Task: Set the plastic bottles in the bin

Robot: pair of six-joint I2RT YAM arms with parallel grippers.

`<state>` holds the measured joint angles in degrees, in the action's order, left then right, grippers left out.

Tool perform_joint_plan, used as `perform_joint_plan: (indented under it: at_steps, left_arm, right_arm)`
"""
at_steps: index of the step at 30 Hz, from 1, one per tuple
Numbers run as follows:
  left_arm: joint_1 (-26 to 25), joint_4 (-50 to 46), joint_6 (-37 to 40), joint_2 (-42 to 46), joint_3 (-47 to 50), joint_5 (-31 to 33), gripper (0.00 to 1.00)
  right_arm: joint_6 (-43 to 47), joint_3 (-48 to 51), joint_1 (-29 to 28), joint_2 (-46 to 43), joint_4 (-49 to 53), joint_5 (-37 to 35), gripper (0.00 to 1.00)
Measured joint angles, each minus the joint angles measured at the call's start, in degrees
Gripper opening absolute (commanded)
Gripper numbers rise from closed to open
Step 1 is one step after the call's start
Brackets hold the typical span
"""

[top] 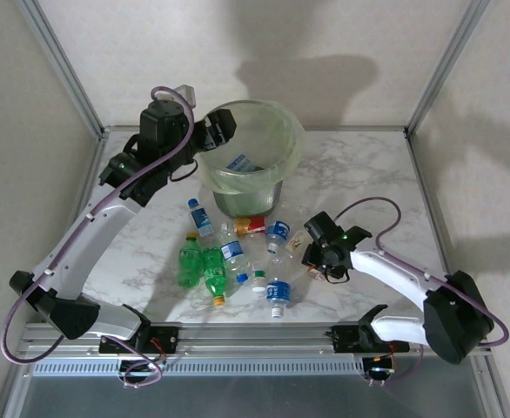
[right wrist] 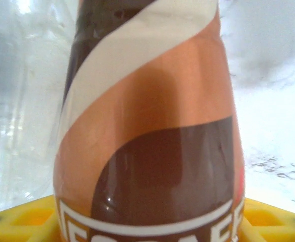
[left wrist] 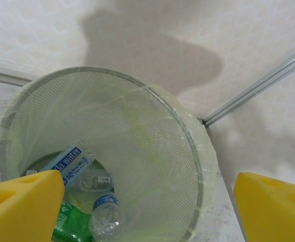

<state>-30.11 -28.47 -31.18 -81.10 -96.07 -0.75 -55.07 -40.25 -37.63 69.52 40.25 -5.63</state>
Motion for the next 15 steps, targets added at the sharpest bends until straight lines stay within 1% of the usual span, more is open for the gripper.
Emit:
perform_joint_plan:
  at_steps: [3,6,11,15]
  left_arm:
    - [0.0,0.0,-0.2,-1.6,-1.0,-0.8,0.87]
    - [0.0,-0.1,-0.3,-3.0,-2.3,-1.7,0.87]
    - [0.0,-0.1,-0.6,-4.2,-4.5,-3.7,0.87]
    - [0.0,-0.1,-0.9,-4.7,-6.0,-6.5,0.88]
  right_arm:
    - [-0.3,-1.2,0.0,-3.8,1.7,-1.6,0.57]
    - [-0.2,-5.3,0.0,-7.2,3.9,-3.9,0.57]
    - [2.0,-16.4,0.0,-9.9,5.8,-8.5,0.56]
    - [6.4,-23.9,0.0,-10.6,4.2,-10.6,0.56]
